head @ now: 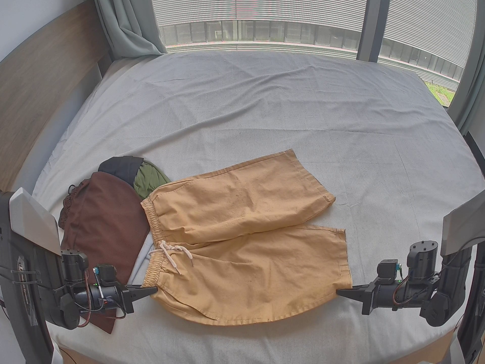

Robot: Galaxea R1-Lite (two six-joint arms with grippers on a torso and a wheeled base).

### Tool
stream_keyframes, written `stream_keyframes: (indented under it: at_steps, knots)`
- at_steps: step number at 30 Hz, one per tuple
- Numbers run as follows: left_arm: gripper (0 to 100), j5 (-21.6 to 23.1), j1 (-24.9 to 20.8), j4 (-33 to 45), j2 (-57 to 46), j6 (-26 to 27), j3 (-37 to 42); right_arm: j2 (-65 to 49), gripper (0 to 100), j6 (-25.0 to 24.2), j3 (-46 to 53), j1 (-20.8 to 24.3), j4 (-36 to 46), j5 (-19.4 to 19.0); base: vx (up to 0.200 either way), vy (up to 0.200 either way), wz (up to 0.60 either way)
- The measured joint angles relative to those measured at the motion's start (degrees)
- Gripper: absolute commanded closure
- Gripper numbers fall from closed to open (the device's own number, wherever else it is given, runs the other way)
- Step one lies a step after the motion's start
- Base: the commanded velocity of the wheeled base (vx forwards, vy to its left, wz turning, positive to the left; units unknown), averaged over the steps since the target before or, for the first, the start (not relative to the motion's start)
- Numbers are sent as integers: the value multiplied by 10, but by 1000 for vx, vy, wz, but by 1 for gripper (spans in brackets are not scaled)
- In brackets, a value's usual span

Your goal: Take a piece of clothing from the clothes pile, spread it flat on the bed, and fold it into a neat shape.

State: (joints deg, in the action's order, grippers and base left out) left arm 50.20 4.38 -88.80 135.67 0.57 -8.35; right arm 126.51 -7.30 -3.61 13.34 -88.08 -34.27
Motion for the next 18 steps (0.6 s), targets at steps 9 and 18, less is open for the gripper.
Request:
stream_keyframes:
  at_steps: [9, 18]
  knots:
    - [100, 0, -6, 0, -20, -42, -12, -18, 100, -24, -13, 0, 0, 0, 0, 0, 0]
    - [100, 3, -16, 0, -37, -60, -23, -27, 100, -26, -21, 0, 0, 0, 0, 0, 0]
